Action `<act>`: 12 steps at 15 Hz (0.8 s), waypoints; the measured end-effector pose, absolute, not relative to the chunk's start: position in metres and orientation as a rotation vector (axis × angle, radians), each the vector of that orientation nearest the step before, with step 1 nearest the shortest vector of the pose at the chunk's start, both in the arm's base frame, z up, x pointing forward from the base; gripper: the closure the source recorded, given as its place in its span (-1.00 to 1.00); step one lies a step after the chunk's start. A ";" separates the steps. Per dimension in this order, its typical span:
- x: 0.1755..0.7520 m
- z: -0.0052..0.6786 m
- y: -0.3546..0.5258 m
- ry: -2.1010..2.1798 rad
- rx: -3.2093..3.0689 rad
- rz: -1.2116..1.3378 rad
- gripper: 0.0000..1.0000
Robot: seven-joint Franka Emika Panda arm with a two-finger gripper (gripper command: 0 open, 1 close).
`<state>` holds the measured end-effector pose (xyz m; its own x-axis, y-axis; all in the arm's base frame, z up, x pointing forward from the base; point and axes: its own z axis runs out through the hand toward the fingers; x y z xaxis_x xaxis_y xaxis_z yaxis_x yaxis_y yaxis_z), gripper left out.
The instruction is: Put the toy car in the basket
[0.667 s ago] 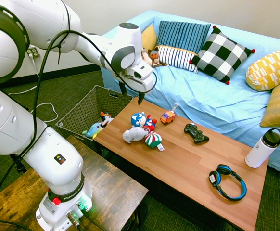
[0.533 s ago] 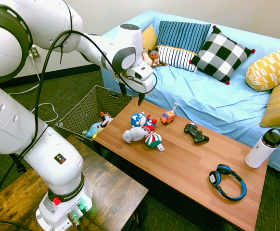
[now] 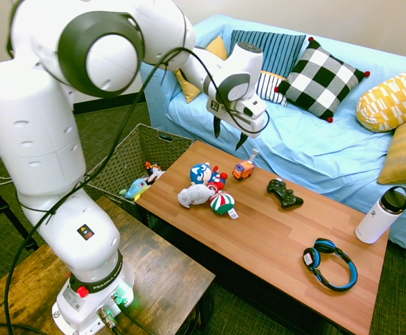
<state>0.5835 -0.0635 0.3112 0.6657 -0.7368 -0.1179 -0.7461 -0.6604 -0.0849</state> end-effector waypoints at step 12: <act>0.701 0.145 -0.106 1.262 -2.794 0.457 -1.00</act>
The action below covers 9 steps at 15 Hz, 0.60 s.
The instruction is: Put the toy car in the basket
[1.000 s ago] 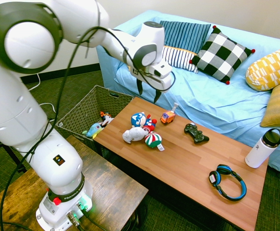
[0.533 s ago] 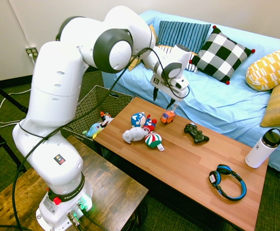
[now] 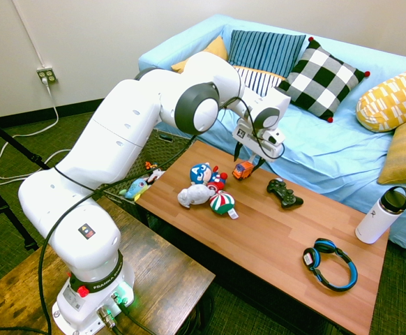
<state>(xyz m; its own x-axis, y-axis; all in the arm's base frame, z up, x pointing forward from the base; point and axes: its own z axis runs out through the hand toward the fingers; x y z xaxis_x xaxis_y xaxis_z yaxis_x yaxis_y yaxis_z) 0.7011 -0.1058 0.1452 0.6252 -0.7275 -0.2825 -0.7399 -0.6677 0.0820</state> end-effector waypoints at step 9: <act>0.715 0.116 -0.087 1.293 -2.816 0.572 1.00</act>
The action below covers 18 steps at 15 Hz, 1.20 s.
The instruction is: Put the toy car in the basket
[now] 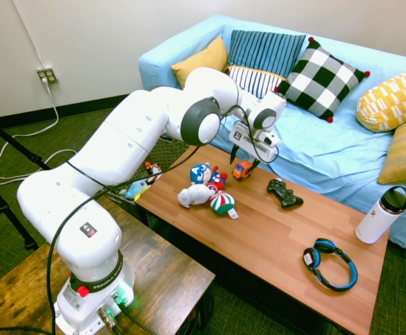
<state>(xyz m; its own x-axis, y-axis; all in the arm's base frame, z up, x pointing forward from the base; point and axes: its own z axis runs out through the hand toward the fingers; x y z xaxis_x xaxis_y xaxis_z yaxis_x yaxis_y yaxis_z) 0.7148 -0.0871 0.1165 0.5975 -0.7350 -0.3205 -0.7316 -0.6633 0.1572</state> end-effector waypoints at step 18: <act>0.723 0.290 -0.030 -1.131 2.916 -0.112 1.00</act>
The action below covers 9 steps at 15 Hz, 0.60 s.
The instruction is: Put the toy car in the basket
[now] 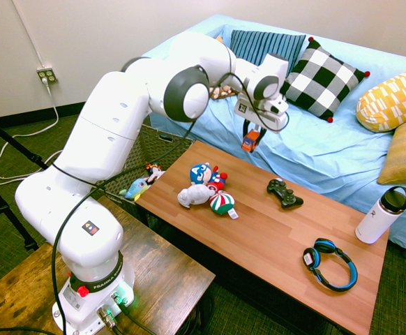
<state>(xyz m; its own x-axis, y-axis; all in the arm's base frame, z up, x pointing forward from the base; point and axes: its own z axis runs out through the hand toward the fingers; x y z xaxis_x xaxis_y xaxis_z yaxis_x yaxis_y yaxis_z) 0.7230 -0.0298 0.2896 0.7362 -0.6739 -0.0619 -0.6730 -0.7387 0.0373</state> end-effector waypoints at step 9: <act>0.487 0.266 0.409 -0.497 2.775 -0.039 1.00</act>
